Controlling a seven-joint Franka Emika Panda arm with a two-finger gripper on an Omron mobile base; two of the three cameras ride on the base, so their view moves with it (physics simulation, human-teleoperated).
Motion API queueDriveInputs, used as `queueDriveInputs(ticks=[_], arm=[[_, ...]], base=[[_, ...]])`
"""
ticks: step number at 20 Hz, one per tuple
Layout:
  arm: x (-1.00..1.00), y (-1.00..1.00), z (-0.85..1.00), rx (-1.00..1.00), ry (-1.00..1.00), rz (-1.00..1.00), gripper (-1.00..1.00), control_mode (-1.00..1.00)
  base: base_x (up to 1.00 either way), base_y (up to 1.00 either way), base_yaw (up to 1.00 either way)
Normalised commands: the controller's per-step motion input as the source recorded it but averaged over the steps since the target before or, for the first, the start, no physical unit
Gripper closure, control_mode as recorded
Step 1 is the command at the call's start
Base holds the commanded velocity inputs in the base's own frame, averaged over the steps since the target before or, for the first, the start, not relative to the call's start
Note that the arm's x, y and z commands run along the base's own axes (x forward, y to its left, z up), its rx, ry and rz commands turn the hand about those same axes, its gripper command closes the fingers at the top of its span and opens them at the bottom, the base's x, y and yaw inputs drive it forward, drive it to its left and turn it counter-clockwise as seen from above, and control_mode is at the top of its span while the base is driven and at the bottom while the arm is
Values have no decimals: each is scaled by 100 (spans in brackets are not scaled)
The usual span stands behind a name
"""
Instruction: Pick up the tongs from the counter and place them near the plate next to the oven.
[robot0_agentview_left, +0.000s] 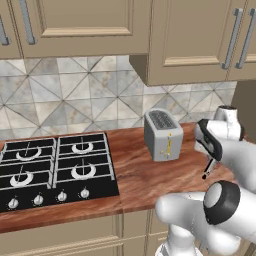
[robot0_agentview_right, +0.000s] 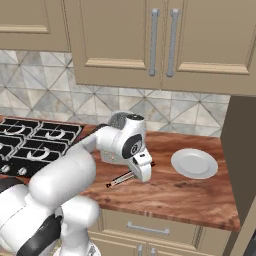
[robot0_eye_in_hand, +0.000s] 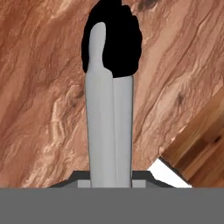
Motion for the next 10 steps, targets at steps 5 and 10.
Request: queueDriveInputs(ticks=[5,10], arm=[[15,-100,-46,21,0,0,100,-100],[52,-100,-2,4,5,-7,100,-100]], base=[[0,0,0],[0,0,0]])
